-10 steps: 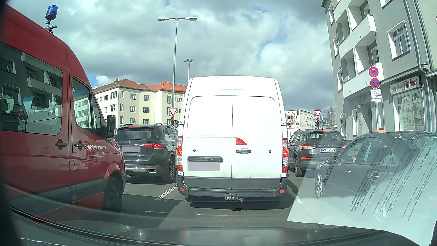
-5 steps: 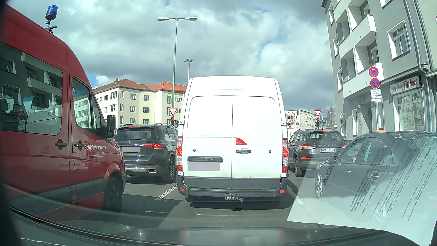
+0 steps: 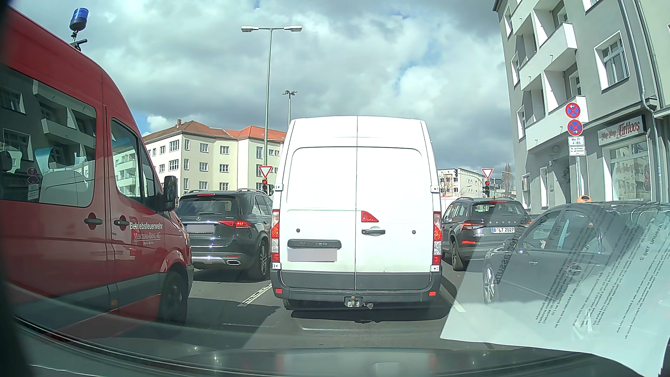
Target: Follow the waypoints while adhering to traffic rules and regulations
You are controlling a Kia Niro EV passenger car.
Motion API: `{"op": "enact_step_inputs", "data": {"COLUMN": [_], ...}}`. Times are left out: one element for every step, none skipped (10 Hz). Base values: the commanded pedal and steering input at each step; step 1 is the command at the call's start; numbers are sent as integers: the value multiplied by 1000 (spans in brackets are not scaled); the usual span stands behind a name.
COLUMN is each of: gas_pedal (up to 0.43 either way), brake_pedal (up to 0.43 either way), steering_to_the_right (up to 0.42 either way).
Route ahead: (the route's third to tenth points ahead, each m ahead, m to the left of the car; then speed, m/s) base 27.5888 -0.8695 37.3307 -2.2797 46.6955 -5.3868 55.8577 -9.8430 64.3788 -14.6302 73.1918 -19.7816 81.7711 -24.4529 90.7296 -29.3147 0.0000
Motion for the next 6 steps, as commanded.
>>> {"op": "enact_step_inputs", "data": {"gas_pedal": [0,0,0,0,0,0], "brake_pedal": [384,384,384,384,384,384], "steering_to_the_right": [-14,-14,-14,-14,-14,-14]}}
